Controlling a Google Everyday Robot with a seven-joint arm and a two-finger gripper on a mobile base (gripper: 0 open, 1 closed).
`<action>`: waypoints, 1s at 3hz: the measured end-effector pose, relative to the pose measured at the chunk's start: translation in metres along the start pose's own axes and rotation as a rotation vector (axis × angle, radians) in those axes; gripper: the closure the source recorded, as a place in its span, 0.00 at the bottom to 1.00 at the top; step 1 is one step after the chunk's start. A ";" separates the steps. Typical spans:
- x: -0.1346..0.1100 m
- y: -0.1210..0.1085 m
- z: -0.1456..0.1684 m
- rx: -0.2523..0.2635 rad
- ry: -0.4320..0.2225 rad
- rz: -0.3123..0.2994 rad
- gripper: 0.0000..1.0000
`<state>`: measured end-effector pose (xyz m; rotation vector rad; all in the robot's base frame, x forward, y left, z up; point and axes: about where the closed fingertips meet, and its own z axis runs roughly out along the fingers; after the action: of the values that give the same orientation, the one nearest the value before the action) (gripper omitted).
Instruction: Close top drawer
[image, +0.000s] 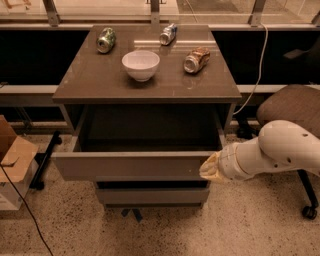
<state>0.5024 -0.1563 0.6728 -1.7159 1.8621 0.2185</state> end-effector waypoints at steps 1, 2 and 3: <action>0.000 0.000 0.000 0.000 0.000 0.000 1.00; -0.003 -0.003 0.011 0.007 0.033 -0.036 1.00; -0.009 -0.012 0.028 0.018 0.043 -0.076 1.00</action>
Offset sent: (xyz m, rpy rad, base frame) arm 0.0165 0.0163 -0.0148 -0.1014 -0.0443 0.0337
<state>0.5222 -0.1367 0.6579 -1.7890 1.8194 0.1354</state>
